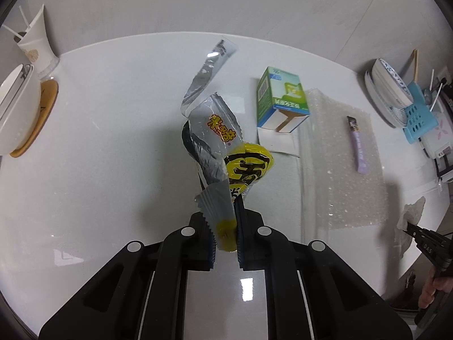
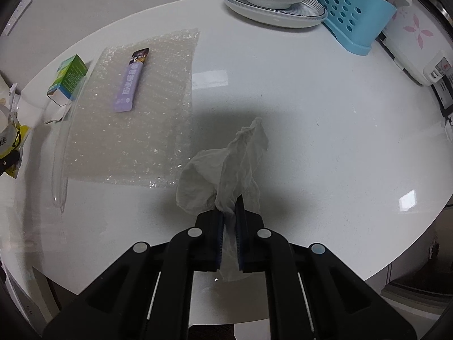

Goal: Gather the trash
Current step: 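Carry the yellow snack bag and white tissue down toward the trash bin, then open the left tool over the bin to drop the yellow snack bag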

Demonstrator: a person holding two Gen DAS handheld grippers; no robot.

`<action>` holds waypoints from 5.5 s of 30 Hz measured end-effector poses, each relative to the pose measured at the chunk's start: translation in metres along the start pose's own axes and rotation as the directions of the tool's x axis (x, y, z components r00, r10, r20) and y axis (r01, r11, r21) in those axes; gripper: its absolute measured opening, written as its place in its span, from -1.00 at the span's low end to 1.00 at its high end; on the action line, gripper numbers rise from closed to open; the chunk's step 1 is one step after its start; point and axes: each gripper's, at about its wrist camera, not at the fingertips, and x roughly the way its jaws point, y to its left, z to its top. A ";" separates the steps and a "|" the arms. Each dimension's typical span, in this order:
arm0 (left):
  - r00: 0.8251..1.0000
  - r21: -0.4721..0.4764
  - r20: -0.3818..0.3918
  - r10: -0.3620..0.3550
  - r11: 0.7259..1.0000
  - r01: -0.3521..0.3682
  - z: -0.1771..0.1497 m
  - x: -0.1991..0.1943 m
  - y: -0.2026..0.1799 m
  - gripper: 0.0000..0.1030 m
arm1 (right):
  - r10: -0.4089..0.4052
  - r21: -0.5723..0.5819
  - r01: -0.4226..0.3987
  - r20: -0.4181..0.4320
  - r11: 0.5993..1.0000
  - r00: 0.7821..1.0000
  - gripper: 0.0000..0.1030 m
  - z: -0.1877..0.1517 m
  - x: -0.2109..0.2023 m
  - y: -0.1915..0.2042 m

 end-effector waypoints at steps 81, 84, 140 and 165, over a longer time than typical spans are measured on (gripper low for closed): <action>0.997 0.052 0.026 -0.072 0.996 0.070 -0.236 -0.087 -0.113 -0.81 | 0.131 -0.236 -0.110 0.075 0.965 0.989 -0.87 -0.175 -0.079 -0.002; 0.997 0.053 0.017 -0.074 0.996 0.073 -0.245 -0.082 -0.114 -0.81 | 0.130 -0.253 -0.109 0.065 0.961 0.989 -0.87 -0.186 -0.074 -0.003; 0.976 0.147 -0.218 -0.020 0.988 0.053 -0.356 0.072 -0.134 -0.74 | 0.128 -0.221 -0.153 -0.120 0.963 0.984 -0.87 -0.280 0.041 -0.011; 0.993 0.092 -0.120 0.003 0.996 0.008 -0.349 0.053 -0.118 0.82 | 0.158 -0.216 -0.181 -0.120 0.960 0.980 -0.87 -0.256 0.051 0.015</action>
